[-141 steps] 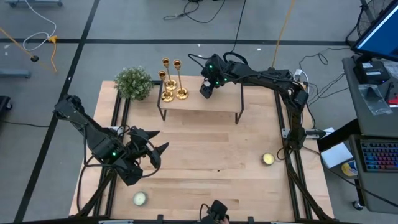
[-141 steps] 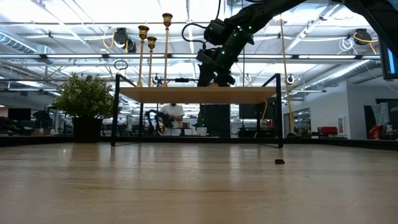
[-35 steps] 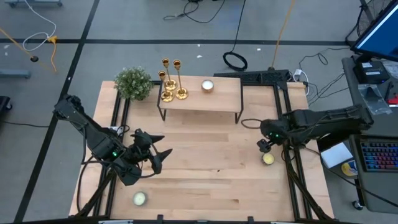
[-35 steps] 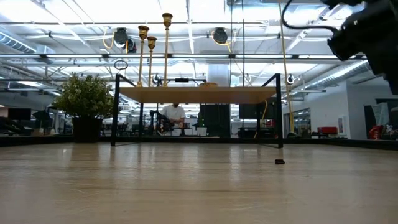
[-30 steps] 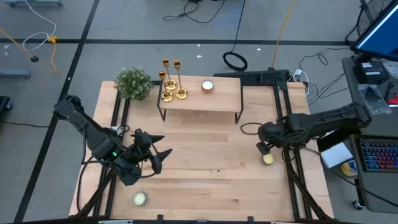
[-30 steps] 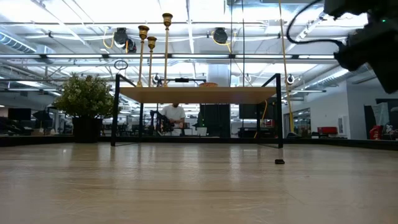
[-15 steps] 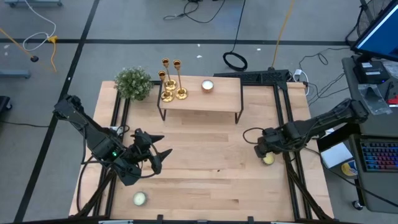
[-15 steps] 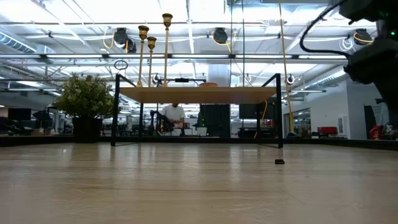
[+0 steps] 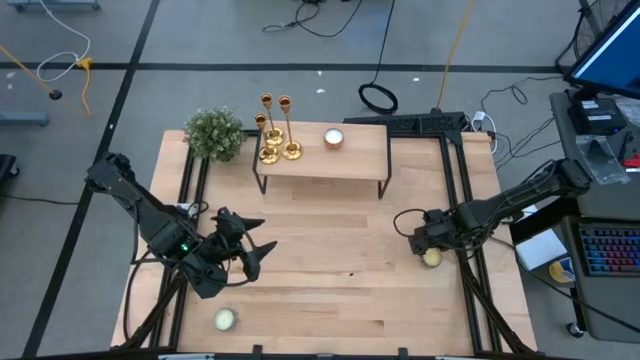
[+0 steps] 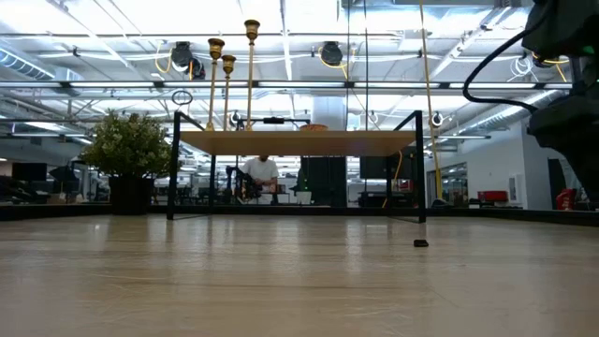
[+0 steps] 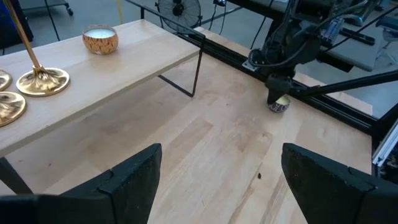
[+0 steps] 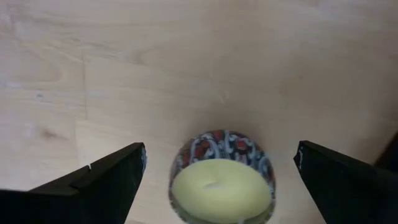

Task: Pick & Place candle stick holders
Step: Put the red scented candle on the shelf

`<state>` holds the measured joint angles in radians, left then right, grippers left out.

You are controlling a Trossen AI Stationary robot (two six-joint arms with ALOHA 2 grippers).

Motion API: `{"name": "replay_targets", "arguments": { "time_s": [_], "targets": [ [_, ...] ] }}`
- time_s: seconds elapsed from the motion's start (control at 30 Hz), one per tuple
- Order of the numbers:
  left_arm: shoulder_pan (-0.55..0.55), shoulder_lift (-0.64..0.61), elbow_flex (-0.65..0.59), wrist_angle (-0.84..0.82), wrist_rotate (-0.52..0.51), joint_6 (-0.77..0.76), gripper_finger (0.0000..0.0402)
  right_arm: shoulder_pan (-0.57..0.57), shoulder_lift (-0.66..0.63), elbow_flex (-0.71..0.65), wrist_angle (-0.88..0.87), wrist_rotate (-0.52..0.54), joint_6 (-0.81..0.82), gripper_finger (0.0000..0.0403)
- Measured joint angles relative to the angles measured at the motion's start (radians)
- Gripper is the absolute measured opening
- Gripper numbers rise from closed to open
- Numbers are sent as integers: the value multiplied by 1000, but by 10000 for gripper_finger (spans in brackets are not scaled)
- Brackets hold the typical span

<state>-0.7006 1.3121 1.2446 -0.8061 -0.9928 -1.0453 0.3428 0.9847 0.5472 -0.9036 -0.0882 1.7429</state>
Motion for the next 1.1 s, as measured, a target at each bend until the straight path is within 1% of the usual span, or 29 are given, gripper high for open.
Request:
{"name": "replay_targets", "arguments": {
  "time_s": [0.2,0.8,1.1],
  "targets": [
    [0,0,0,0,1,1,326,0,0,0,27,9,-25,397],
    [0,0,0,-4,1,14,326,0,0,1,26,7,-140,397],
    [0,0,0,-4,0,20,326,0,0,2,24,-19,-211,396]
  ]
}}
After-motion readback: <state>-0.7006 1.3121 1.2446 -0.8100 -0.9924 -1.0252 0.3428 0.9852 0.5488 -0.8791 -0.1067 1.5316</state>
